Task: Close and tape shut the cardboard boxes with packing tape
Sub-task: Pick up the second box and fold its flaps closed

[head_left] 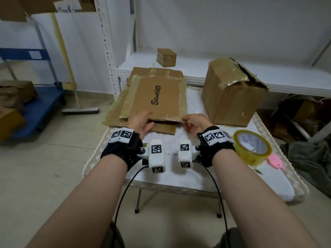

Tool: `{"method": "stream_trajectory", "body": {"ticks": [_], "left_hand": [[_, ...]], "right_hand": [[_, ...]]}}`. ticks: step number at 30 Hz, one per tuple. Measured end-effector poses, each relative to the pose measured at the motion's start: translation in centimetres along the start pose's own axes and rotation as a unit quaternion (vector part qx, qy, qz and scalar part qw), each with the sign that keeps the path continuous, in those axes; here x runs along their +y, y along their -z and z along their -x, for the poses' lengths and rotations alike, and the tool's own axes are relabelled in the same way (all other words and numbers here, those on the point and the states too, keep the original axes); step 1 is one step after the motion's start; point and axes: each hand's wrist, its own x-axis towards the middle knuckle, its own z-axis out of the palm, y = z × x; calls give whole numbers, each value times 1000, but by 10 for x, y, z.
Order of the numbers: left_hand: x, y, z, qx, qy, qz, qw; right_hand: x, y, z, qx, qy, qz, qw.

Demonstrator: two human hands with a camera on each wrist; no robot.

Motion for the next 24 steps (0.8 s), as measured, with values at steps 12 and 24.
{"method": "stream_trajectory", "body": {"ticks": [12, 24], "left_hand": [[3, -2, 0, -34, 1, 191, 981], [24, 30, 18, 127, -130, 207, 961]], "right_hand": [[-21, 15, 29, -86, 5, -191, 978], [-15, 33, 68, -118, 49, -119, 985]]}}
